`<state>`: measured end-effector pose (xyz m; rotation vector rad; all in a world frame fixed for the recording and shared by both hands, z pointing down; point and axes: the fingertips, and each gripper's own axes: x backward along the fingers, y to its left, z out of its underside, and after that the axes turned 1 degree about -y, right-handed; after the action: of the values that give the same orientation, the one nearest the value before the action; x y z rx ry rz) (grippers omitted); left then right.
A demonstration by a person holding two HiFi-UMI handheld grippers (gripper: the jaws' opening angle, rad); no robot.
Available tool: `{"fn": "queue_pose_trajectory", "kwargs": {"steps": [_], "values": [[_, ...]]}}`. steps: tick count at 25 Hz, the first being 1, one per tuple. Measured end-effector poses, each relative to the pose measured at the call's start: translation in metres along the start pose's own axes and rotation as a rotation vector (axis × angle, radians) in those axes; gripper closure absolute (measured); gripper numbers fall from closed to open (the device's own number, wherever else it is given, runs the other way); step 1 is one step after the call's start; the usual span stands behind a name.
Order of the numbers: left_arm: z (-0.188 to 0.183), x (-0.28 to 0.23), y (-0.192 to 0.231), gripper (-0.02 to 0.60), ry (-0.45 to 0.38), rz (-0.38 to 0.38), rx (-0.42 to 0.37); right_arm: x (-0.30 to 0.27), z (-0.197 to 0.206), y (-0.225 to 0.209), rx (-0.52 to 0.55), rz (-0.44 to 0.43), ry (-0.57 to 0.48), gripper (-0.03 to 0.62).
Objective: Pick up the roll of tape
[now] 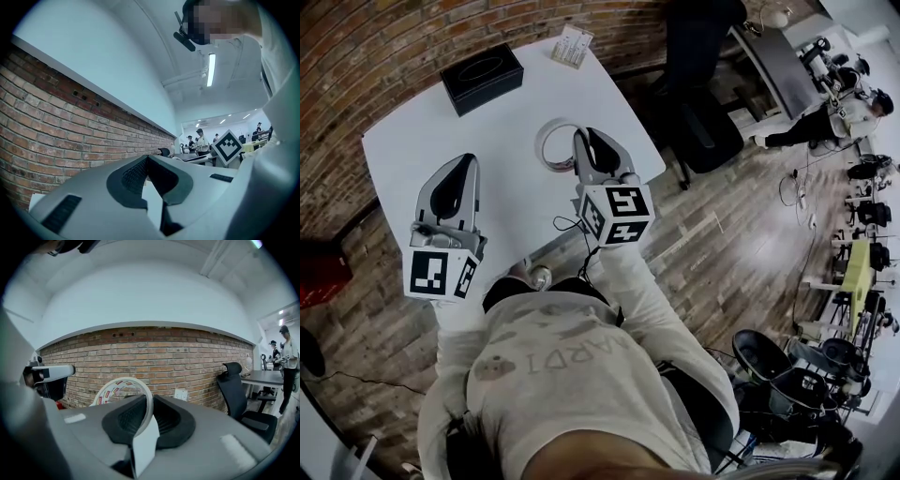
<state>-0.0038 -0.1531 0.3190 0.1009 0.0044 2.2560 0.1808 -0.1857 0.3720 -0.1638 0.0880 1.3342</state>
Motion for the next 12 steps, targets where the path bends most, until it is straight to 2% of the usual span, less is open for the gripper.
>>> {"fn": "queue_pose_trajectory", "kwargs": {"steps": [12], "values": [[-0.012, 0.004, -0.031, 0.575, -0.013, 0.01, -0.018, 0.051, -0.029, -0.008, 0.044, 0.014, -0.123, 0.536]]}}
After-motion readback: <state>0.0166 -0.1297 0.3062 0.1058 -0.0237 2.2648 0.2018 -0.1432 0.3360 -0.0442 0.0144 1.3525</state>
